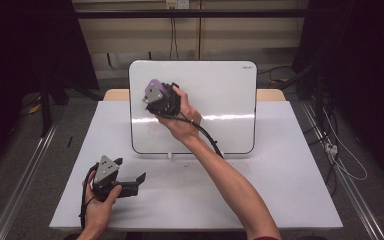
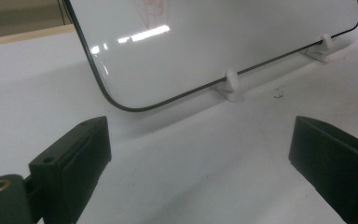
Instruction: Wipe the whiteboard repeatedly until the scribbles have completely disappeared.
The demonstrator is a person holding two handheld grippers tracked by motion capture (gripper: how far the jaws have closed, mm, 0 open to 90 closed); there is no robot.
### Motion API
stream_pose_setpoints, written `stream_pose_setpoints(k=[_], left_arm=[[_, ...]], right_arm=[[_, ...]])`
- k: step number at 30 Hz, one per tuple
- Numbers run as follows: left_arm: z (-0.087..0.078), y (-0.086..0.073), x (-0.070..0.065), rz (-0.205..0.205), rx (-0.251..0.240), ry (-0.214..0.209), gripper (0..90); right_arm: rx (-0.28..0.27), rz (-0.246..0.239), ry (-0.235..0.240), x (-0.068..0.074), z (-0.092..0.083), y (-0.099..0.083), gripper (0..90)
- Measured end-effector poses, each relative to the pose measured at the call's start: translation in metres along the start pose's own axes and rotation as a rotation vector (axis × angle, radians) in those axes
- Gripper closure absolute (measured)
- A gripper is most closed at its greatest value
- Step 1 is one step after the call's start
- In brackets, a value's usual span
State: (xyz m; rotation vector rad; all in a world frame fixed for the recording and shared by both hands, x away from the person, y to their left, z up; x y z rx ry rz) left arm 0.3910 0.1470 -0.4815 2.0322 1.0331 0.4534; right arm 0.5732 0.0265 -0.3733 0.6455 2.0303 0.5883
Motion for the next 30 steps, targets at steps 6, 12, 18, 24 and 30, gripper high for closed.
stream_pose_setpoints(k=[6, 12, 18, 24, 30], left_arm=[[0.0, -0.001, 0.001, -0.004, 0.006, -0.001, 5.4], [0.001, -0.001, 0.001, 0.007, 0.011, 0.002, 5.4], [0.0, -0.001, 0.001, 0.007, 0.015, 0.002, 5.4], [0.002, -0.002, 0.0, 0.001, 0.018, -0.001, 5.4], [0.002, -0.002, 0.001, 0.001, 0.018, -0.003, 5.4]], right_arm=[[0.006, 0.006, -0.042, -0.022, 0.003, 0.009, 41.8], [0.004, -0.063, -0.087, -0.008, 0.005, 0.014, 41.8], [-0.012, -0.144, -0.062, 0.027, 0.004, 0.015, 41.8], [-0.019, -0.222, -0.013, 0.065, -0.001, 0.008, 41.8], [-0.015, -0.147, -0.004, 0.045, 0.002, 0.015, 41.8]])
Point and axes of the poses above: each handheld gripper's, and its own axes: z roughly forward along the jaws, y roughly out of its top, x roughly to its left, the point moved 10 cm from there along z, roughly forward along the jaws, and after that the axes turned 10 degrees about x, right-handed, at the moved point
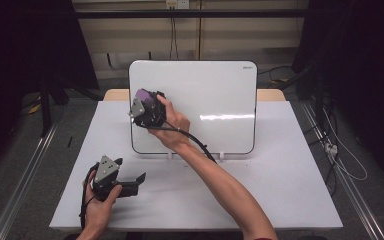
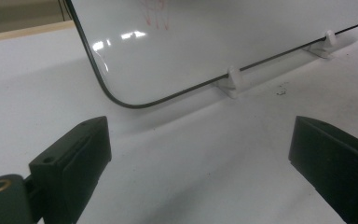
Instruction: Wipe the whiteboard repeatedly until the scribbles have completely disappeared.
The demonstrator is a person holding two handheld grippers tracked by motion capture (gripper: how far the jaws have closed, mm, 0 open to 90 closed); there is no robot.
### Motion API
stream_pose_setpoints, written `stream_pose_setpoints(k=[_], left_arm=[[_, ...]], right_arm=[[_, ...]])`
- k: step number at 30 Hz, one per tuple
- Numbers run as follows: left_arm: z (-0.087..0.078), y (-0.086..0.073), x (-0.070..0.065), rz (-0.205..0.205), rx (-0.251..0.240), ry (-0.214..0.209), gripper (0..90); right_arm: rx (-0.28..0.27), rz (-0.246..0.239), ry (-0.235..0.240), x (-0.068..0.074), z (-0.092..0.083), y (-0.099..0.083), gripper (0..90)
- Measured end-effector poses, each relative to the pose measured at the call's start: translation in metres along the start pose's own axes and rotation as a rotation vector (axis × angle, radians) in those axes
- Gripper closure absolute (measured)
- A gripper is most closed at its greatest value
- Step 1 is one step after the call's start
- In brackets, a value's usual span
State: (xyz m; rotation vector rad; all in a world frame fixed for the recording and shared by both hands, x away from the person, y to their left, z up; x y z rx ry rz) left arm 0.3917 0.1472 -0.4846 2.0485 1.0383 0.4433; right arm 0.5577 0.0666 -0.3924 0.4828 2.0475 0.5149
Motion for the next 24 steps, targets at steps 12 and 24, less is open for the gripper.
stream_pose_setpoints(k=[12, 24], left_arm=[[-0.002, 0.0, 0.001, 0.002, -0.002, 0.0, 5.4], [-0.001, -0.001, 0.001, 0.006, 0.008, 0.004, 5.4]], right_arm=[[0.031, 0.067, -0.074, -0.068, 0.009, 0.004, 41.8], [-0.016, -0.07, -0.047, 0.004, 0.0, -0.002, 41.8]])
Point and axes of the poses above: each handheld gripper's, and its own axes: z roughly forward along the jaws, y roughly out of its top, x roughly to its left, the point moved 10 cm from there along z, roughly forward along the jaws, and after that the axes turned 10 degrees about x, right-handed, at the moved point
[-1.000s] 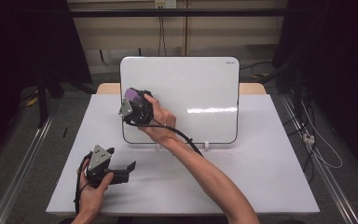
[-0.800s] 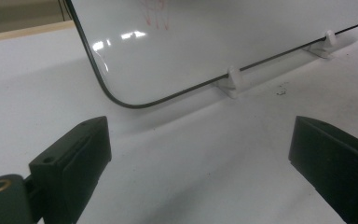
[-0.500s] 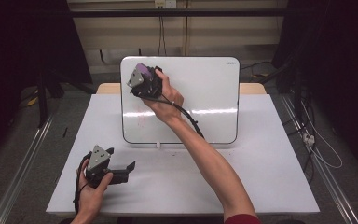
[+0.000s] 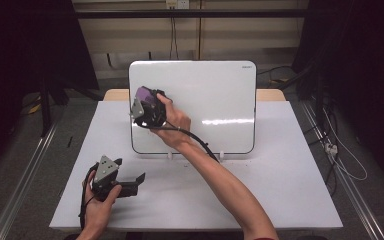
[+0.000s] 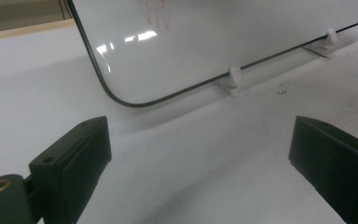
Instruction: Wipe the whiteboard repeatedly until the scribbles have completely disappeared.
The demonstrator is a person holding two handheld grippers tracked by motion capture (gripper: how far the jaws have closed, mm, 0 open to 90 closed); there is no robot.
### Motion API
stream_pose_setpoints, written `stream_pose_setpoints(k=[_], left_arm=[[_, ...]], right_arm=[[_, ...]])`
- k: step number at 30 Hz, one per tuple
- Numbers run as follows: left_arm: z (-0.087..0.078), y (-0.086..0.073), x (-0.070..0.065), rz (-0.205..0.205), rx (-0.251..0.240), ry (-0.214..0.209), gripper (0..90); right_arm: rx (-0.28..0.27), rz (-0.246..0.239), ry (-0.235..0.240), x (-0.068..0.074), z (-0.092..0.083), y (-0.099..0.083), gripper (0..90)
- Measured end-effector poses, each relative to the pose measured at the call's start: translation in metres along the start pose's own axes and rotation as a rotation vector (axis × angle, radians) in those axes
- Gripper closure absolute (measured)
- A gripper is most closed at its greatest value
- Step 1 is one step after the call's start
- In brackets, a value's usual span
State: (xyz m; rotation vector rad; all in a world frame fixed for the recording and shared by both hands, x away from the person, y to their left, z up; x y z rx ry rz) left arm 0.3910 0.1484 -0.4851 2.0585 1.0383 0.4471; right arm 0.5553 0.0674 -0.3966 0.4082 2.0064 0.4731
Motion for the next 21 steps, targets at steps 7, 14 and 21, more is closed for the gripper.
stream_pose_setpoints(k=[7, 14, 21], left_arm=[[0.0, -0.001, 0.0, 0.001, 0.003, 0.003, 5.4], [0.0, 0.0, 0.0, 0.001, 0.002, 0.003, 5.4], [-0.001, 0.001, 0.0, 0.006, -0.002, -0.001, 5.4]], right_arm=[[-0.02, -0.063, 0.047, 0.039, -0.01, -0.008, 41.8], [-0.016, -0.044, 0.081, 0.05, -0.015, -0.015, 41.8], [-0.01, 0.023, 0.048, 0.005, -0.005, -0.01, 41.9]])
Point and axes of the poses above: each handheld gripper's, and its own axes: z roughly forward along the jaws, y roughly out of its top, x roughly to its left, the point moved 10 cm from there along z, roughly forward along the jaws, and after that the axes turned 10 degrees about x, right-handed, at the moved point
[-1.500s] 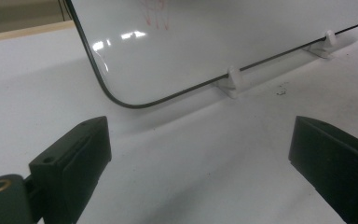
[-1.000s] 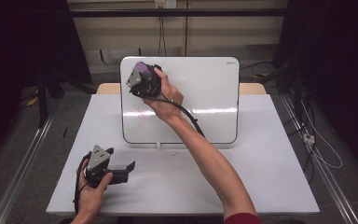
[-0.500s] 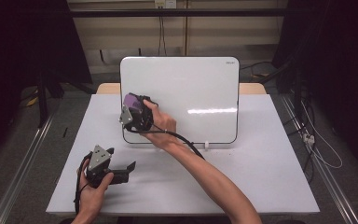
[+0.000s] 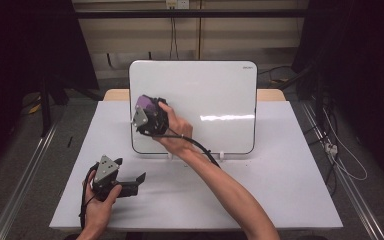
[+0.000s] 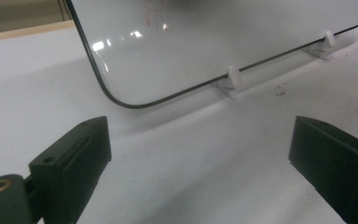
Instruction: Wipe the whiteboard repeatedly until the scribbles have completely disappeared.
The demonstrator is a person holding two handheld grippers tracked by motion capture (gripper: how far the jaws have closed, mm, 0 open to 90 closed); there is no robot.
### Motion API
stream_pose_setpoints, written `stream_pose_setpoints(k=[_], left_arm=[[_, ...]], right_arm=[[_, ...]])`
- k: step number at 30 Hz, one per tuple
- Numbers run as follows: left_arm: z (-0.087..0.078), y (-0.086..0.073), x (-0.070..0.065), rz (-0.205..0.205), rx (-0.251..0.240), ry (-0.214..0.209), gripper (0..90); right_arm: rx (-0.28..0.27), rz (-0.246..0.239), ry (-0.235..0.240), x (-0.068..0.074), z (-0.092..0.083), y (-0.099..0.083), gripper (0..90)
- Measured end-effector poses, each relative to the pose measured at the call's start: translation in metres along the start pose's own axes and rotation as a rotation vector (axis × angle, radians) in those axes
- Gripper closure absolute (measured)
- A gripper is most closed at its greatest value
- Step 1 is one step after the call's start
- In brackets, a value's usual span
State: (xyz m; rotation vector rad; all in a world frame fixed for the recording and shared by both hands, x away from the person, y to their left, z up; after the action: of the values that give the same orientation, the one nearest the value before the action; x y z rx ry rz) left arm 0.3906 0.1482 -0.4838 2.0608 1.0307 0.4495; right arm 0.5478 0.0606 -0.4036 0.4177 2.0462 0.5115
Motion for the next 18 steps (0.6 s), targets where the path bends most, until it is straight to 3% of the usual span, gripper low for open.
stream_pose_setpoints(k=[4, 7, 8, 18], left_arm=[[-0.001, 0.0, 0.003, -0.017, -0.007, 0.006, 5.4], [-0.002, 0.0, 0.004, -0.017, -0.006, 0.009, 5.4], [-0.002, 0.0, 0.004, -0.016, -0.006, 0.008, 5.4], [-0.002, -0.002, 0.005, -0.014, 0.003, 0.012, 5.4]], right_arm=[[0.015, 0.063, -0.049, -0.032, 0.003, 0.001, 41.8], [0.018, 0.09, -0.049, -0.038, 0.004, 0.001, 41.8], [0.018, 0.058, -0.073, -0.036, 0.003, 0.001, 41.8], [0.001, -0.088, -0.032, 0.025, -0.008, -0.008, 41.9]])
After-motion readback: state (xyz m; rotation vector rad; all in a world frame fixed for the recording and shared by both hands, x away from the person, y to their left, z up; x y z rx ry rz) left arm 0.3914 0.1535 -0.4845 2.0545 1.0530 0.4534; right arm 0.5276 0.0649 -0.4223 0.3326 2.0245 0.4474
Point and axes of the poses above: each handheld gripper's, and its own axes: z roughly forward along the jaws, y roughly out of its top, x roughly to its left, the point moved 10 cm from there along z, roughly forward along the jaws, and after that the axes turned 10 degrees about x, right-handed, at the moved point
